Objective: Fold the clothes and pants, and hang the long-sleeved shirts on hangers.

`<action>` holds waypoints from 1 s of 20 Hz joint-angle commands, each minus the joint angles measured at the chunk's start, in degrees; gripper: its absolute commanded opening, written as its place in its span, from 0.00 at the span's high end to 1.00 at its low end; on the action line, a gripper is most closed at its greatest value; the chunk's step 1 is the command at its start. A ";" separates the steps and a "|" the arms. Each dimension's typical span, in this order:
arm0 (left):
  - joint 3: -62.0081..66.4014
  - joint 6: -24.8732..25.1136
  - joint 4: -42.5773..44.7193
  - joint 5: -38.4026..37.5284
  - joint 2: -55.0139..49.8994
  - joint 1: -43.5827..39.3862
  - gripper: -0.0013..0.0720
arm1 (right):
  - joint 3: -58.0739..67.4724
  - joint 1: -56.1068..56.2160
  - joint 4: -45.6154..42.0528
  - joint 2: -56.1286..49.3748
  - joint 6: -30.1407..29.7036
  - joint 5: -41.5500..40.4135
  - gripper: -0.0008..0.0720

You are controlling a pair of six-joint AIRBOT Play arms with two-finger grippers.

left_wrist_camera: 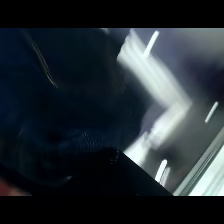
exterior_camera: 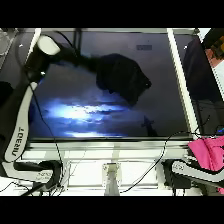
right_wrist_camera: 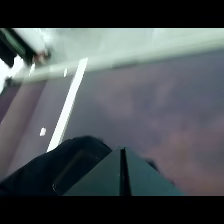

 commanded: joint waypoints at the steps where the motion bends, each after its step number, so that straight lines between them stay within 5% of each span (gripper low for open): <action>1: -8.85 -3.48 20.20 -10.78 -1.53 -2.93 0.97 | -5.95 0.31 -0.20 -1.20 0.90 5.44 0.96; 8: -20.33 -7.19 33.42 -4.11 -1.57 -3.65 0.96 | -35.23 11.76 4.13 -1.22 -6.49 6.51 0.97; 11: -20.33 -8.66 33.81 -3.43 -1.60 -3.41 0.93 | -46.77 20.11 -3.67 -1.84 -9.29 -1.14 0.93; 12: -20.33 -8.66 33.83 -3.34 -1.60 -3.39 0.78 | -48.30 22.34 -7.37 -2.32 -9.22 -4.46 0.76; 13: -20.33 -8.66 33.83 -2.99 -1.60 -3.39 0.53 | -49.09 24.41 -10.32 -2.97 -8.59 -7.78 0.62; 14: -20.33 -8.63 33.86 -2.75 -1.60 -3.39 0.45 | -49.27 26.03 -11.39 -3.82 -6.43 -10.12 0.61; 16: -20.33 -8.66 33.83 -2.21 -1.60 -3.39 0.45 | -49.27 28.39 -10.05 -6.43 -0.20 -11.72 0.61; 20: -20.33 -8.63 34.10 -1.29 -1.57 -2.84 0.45 | -49.27 31.39 2.97 -12.72 -4.39 -9.75 0.61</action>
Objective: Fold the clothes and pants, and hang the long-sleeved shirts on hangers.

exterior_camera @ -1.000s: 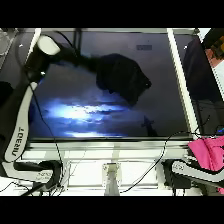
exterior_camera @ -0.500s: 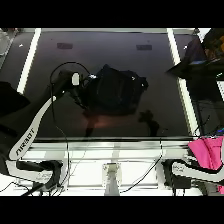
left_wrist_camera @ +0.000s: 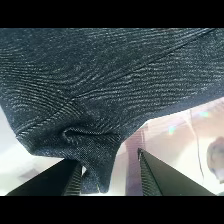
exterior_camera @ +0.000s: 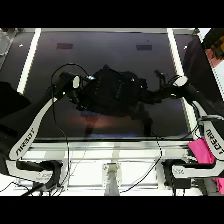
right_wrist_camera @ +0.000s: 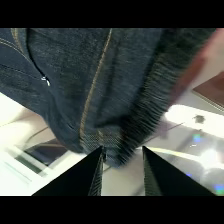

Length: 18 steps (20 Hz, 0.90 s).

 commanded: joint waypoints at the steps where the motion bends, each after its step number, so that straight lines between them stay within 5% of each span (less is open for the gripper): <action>1: -0.04 -0.17 0.92 0.85 0.00 0.76 0.45 | -0.76 2.97 8.98 -4.90 -2.73 -0.39 0.55; 2: -0.04 -0.17 1.22 0.83 0.00 1.25 0.45 | -0.76 3.06 9.35 -5.84 -3.08 -0.81 0.46; 18: -0.02 -0.83 1.36 2.67 0.68 2.82 0.45 | 0.50 -0.61 5.29 -6.10 -2.78 4.90 0.46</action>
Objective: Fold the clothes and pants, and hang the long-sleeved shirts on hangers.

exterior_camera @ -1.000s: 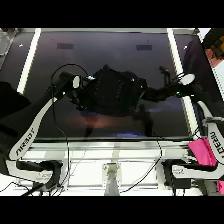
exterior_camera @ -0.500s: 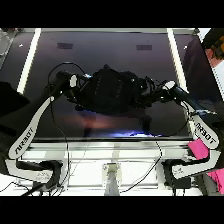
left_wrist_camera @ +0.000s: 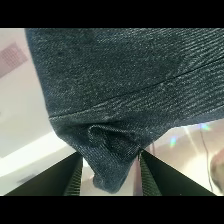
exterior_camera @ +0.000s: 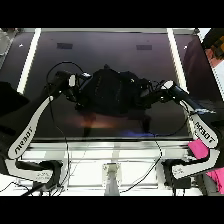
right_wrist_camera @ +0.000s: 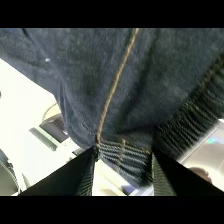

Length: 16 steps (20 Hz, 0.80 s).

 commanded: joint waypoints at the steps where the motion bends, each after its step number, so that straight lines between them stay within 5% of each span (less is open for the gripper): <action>1: 0.02 -0.79 -0.22 0.33 1.14 0.20 0.45 | 0.04 -3.48 1.57 0.59 0.33 1.99 0.46; 5: 0.04 -0.81 -0.66 0.28 6.34 0.20 0.45 | -0.04 -4.09 1.11 0.31 0.33 7.17 0.46; 13: 0.00 -5.75 -0.68 0.57 13.92 2.29 0.45 | -0.11 1.11 0.42 -1.36 0.22 4.31 0.46; 14: 0.00 -6.54 -0.70 0.94 13.88 2.99 0.48 | -0.11 1.90 0.35 -1.57 0.04 3.32 0.46; 16: 0.00 -6.54 -2.34 2.86 13.90 5.07 0.70 | -0.07 2.95 0.39 -1.57 -0.26 1.29 0.47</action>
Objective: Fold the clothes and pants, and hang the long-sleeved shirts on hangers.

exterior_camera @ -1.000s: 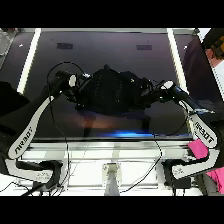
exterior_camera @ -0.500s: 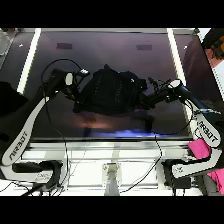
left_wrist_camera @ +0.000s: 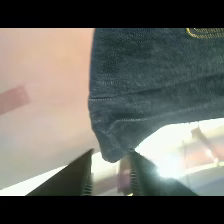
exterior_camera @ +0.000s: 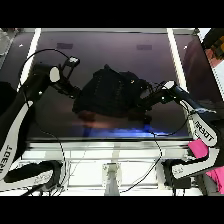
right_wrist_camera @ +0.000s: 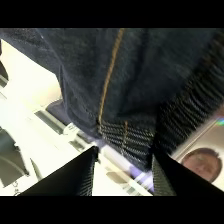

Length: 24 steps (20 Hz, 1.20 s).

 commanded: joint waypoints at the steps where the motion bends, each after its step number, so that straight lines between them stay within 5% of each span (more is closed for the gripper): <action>1: 0.00 -1.51 -2.38 3.02 0.61 3.45 0.70 | 0.02 1.68 0.07 -0.39 -0.57 -3.13 0.51; 3: 0.00 -1.25 -4.90 4.26 0.61 7.21 0.96 | 0.02 1.60 0.00 -0.39 -0.98 -4.26 0.75; 5: -0.26 2.82 -10.78 3.87 0.61 12.00 0.96 | 0.02 1.60 -0.02 -0.39 -2.64 -4.42 0.94; 10: -9.14 21.24 -42.75 -4.50 0.61 28.92 0.96 | 0.02 -2.32 0.13 -0.35 -3.04 -4.35 0.97; 13: -18.75 24.26 -48.78 -7.30 0.59 35.36 0.96 | 0.02 -5.70 0.28 -0.37 -3.06 -3.74 0.97; 14: -22.03 24.24 -48.68 -5.86 0.57 36.17 0.90 | 0.02 -6.23 0.26 -0.37 -3.06 -3.45 0.97; 16: -27.17 23.26 -49.44 -0.46 0.57 36.39 0.24 | 0.04 -6.34 0.28 -0.35 -3.06 -3.04 0.97; 24: -30.97 21.92 -53.27 4.79 -7.56 31.17 0.22 | 0.15 -6.29 0.74 -0.35 -3.08 -1.46 0.97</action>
